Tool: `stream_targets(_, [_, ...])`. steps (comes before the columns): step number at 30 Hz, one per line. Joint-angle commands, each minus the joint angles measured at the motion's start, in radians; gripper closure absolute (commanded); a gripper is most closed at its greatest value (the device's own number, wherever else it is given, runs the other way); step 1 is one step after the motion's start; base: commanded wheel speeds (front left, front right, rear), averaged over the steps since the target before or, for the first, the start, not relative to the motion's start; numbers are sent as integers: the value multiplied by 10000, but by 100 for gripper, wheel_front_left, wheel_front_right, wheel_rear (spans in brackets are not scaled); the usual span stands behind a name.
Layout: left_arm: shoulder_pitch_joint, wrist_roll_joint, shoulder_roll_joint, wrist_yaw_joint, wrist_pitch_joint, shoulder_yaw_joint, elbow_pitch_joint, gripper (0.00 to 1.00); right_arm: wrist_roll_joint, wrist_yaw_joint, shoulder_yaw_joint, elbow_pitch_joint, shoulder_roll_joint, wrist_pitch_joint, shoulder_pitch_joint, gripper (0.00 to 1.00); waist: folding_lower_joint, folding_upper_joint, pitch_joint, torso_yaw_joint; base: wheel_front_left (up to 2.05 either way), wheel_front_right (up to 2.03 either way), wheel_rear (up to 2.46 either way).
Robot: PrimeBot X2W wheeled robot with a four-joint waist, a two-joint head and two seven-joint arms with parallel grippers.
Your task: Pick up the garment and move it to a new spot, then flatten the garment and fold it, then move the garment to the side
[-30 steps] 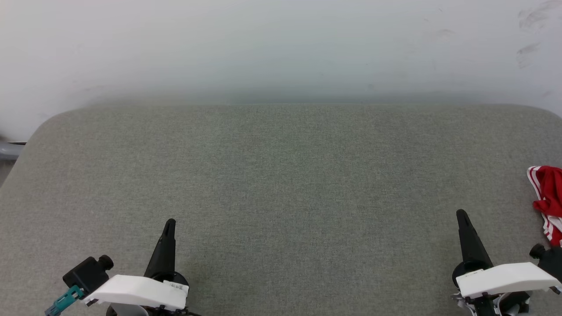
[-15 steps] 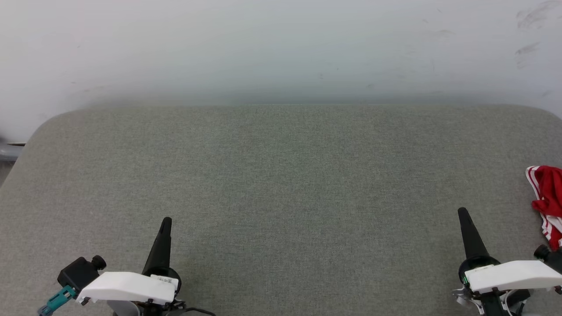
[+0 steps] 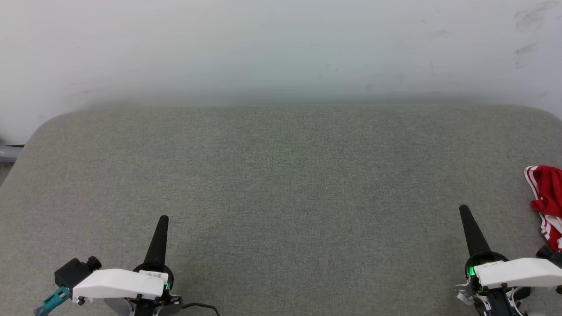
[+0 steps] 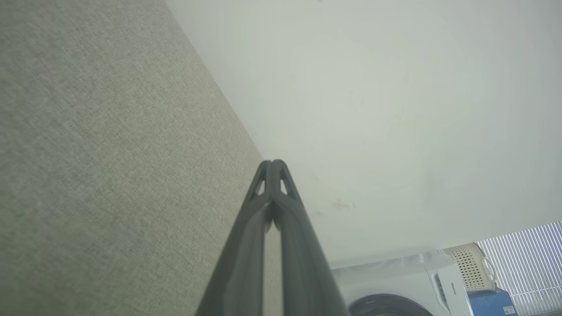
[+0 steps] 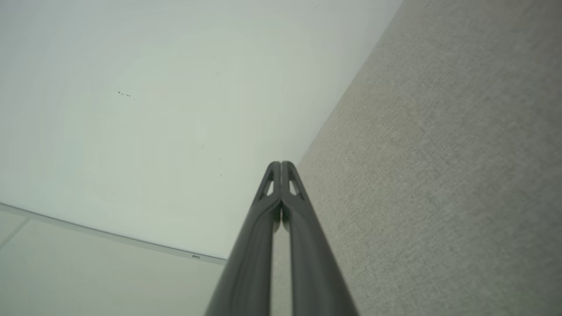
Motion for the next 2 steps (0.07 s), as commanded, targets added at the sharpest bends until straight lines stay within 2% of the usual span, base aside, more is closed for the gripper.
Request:
stream_targets(1, [-237, -230, 43, -32, 62, 54, -42, 100, 229, 0, -35, -44, -9, 73, -213, 100, -1, -1, -2, -2, 0, 0, 0])
stream_targets(2, [-248, -325, 42, -32, 88, 68, -29, 100, 326, 0, -42, -39, -9, 96, -221, 100, -1, -1, -3, -4, 0, 0, 0])
